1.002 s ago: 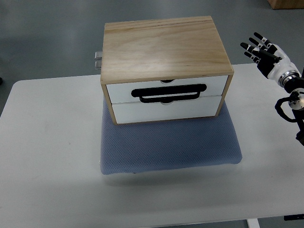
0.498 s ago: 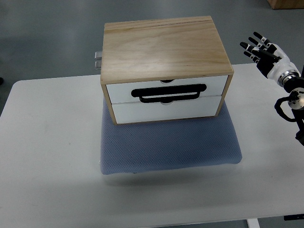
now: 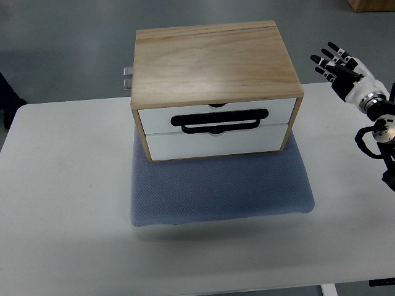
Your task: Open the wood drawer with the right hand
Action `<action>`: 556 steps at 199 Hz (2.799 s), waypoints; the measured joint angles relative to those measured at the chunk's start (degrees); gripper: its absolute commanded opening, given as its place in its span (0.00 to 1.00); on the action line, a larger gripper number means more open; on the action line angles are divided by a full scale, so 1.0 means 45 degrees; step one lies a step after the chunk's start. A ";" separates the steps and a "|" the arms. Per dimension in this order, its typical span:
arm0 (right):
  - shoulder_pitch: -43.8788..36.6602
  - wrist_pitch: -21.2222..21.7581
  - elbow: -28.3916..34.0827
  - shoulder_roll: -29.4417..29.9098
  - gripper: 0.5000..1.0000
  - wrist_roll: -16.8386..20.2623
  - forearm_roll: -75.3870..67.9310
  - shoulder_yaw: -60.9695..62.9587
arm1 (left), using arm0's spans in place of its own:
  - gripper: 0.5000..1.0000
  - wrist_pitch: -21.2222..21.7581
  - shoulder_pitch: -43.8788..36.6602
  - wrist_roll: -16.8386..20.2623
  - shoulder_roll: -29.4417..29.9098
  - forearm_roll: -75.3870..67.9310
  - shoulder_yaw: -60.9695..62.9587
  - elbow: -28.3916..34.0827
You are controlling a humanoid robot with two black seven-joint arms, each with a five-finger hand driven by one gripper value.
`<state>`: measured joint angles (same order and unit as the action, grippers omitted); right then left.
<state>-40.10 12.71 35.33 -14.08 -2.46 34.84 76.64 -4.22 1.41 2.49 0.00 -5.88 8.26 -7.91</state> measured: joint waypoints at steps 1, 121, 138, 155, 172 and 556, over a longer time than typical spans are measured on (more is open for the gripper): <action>0.0000 0.0000 0.0000 -0.0002 0.86 0.0000 0.0000 0.0000 | 1.00 0.0000 0.0000 0.0000 0.0000 0.0000 0.0000 0.0000; -0.0144 0.0015 0.0969 -0.1194 0.86 -0.0029 -0.0435 -0.0136 | 1.00 0.0000 -0.0001 -0.0007 0.0000 0.0001 0.0000 0.0000; -0.0327 0.0042 0.1076 -0.1703 0.86 -0.0047 -0.0949 -0.0659 | 1.00 0.0000 0.0001 -0.0006 0.0000 0.0001 0.0000 0.0000; -0.0886 0.0076 0.1154 -0.2654 0.86 -0.0328 -0.2122 -0.2134 | 1.00 0.0000 0.0001 -0.0006 0.0000 -0.0001 0.0000 0.0000; -0.1597 0.0089 0.1289 -0.3653 0.86 -0.0859 -0.3546 -0.4167 | 1.00 0.0000 -0.0001 -0.0008 0.0000 -0.0004 0.0000 0.0001; -1.7705 0.2131 1.0462 -0.2116 0.86 -0.1793 -0.7157 -2.6750 | 1.00 0.0000 -0.0001 -0.0002 0.0000 -0.0002 0.0000 0.0001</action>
<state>-119.77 22.30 82.41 -23.60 -10.53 2.63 -43.74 -4.22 1.41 2.48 0.00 -5.88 8.26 -7.91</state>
